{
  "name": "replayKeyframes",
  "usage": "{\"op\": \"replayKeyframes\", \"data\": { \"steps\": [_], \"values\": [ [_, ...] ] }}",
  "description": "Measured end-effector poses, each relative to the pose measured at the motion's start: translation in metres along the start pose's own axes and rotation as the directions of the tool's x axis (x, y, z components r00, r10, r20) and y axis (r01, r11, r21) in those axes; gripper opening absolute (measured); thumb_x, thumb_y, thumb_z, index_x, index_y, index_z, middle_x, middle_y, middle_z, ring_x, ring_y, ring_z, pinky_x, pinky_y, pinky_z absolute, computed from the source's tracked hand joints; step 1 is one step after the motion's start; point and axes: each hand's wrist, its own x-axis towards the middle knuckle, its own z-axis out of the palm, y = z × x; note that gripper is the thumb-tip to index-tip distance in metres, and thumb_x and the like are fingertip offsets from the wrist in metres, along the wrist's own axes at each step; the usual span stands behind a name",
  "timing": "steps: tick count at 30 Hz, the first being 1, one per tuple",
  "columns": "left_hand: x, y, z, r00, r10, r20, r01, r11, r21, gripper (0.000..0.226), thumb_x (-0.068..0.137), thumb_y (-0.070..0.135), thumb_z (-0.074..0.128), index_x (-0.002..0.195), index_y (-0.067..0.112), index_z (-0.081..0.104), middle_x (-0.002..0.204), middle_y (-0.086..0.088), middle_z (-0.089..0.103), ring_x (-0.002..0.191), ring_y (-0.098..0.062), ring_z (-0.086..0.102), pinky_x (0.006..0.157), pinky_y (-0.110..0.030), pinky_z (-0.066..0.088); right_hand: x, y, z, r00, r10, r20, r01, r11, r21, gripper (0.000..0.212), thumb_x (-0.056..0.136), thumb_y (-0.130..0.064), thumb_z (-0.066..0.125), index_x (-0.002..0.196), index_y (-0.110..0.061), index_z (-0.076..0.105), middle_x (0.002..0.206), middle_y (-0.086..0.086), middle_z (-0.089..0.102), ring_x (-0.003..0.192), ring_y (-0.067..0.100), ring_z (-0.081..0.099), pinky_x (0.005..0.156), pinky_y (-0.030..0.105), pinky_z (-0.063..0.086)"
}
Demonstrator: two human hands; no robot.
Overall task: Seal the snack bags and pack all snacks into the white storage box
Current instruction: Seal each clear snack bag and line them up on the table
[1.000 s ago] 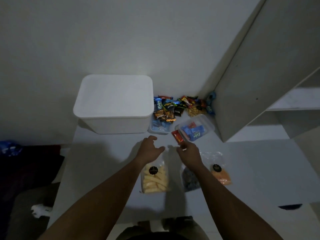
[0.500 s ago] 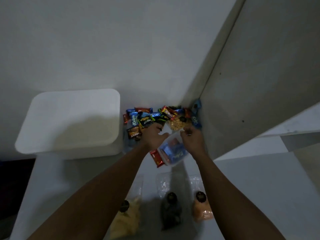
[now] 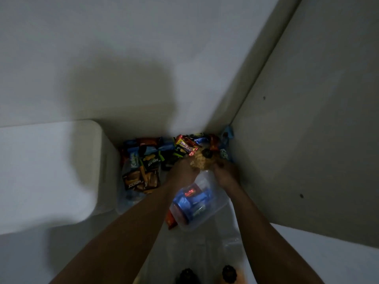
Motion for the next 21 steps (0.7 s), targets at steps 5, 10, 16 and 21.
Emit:
{"op": "replayKeyframes", "data": {
  "steps": [5, 10, 16, 21],
  "values": [
    [-0.002, 0.006, -0.006, 0.997, 0.013, -0.074, -0.001, 0.987, 0.161, 0.036, 0.093, 0.043, 0.057, 0.128, 0.038, 0.060, 0.118, 0.007, 0.066, 0.104, -0.017, 0.060, 0.079, -0.024, 0.035, 0.017, -0.012, 0.016, 0.978, 0.006, -0.210, 0.025, 0.989, 0.143, 0.032, 0.093, -0.012, 0.056, 0.124, -0.009, 0.067, 0.128, 0.013, 0.066, 0.119, 0.026, 0.061, 0.096, 0.026, 0.044],
    [-0.004, 0.005, -0.007, 0.996, 0.031, -0.088, -0.017, 0.988, 0.152, 0.028, 0.093, 0.035, 0.061, 0.119, 0.029, 0.068, 0.110, 0.000, 0.072, 0.096, -0.019, 0.066, 0.074, -0.024, 0.044, 0.024, -0.021, 0.027, 0.907, 0.264, -0.329, -0.035, 0.824, 0.565, 0.050, 0.070, -0.023, 0.053, 0.112, 0.000, 0.070, 0.109, 0.016, 0.073, 0.099, 0.028, 0.069, 0.087, 0.037, 0.056],
    [-0.005, 0.003, -0.007, 0.993, -0.002, -0.118, 0.016, 0.993, 0.120, 0.021, 0.093, 0.032, 0.059, 0.108, 0.025, 0.072, 0.098, -0.001, 0.073, 0.069, -0.010, 0.055, 0.059, -0.021, 0.039, 0.038, -0.012, 0.039, 0.856, 0.345, -0.386, -0.065, 0.811, 0.581, 0.029, 0.068, -0.023, 0.067, 0.089, -0.003, 0.069, 0.092, 0.017, 0.071, 0.083, 0.031, 0.067, 0.078, 0.049, 0.058],
    [-0.007, 0.004, -0.011, 0.992, 0.015, -0.128, 0.002, 0.991, 0.136, 0.026, 0.095, 0.033, 0.058, 0.118, 0.027, 0.069, 0.107, -0.002, 0.072, 0.071, -0.008, 0.050, 0.061, -0.021, 0.037, 0.025, -0.025, 0.028, 0.853, 0.322, -0.412, -0.046, 0.831, 0.554, 0.042, 0.078, -0.006, 0.070, 0.119, 0.002, 0.066, 0.119, 0.020, 0.067, 0.109, 0.033, 0.065, 0.086, 0.025, 0.049]
  ]
}}
